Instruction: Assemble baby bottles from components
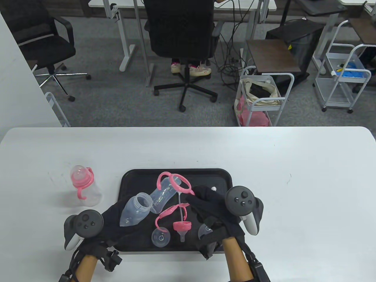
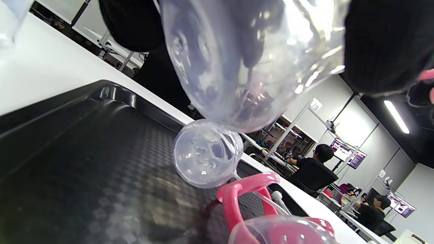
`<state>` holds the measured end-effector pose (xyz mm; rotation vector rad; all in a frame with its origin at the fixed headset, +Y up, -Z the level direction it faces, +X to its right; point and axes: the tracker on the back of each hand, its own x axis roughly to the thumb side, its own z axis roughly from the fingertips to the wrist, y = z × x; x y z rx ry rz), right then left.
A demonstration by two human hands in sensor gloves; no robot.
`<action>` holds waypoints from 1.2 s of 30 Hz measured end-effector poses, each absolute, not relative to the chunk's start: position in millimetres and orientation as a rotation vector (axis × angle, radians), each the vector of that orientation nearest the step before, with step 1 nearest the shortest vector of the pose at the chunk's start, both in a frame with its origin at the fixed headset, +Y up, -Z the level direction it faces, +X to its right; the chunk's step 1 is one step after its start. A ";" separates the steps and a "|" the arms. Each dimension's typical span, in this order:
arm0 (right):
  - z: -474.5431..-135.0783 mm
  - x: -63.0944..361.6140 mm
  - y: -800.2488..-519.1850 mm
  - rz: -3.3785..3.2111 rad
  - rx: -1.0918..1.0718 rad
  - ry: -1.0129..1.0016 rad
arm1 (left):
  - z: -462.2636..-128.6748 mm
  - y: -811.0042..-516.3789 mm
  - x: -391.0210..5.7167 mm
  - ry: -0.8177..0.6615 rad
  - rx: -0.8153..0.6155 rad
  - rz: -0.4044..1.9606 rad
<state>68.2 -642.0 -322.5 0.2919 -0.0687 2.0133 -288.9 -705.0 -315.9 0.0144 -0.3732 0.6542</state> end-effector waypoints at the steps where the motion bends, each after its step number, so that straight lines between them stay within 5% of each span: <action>1: -320.4 63.4 -646.0 1.993 0.314 -0.088 | -315.3 -705.0 -288.1 -0.375 0.010 0.655; 12: -314.9 41.0 -683.8 1.887 0.419 -0.078 | -311.8 -703.6 -277.8 -0.438 -0.022 0.602; 36: -303.9 25.9 -691.8 1.994 0.541 -0.071 | -311.2 -707.0 -270.0 -0.503 -0.078 0.673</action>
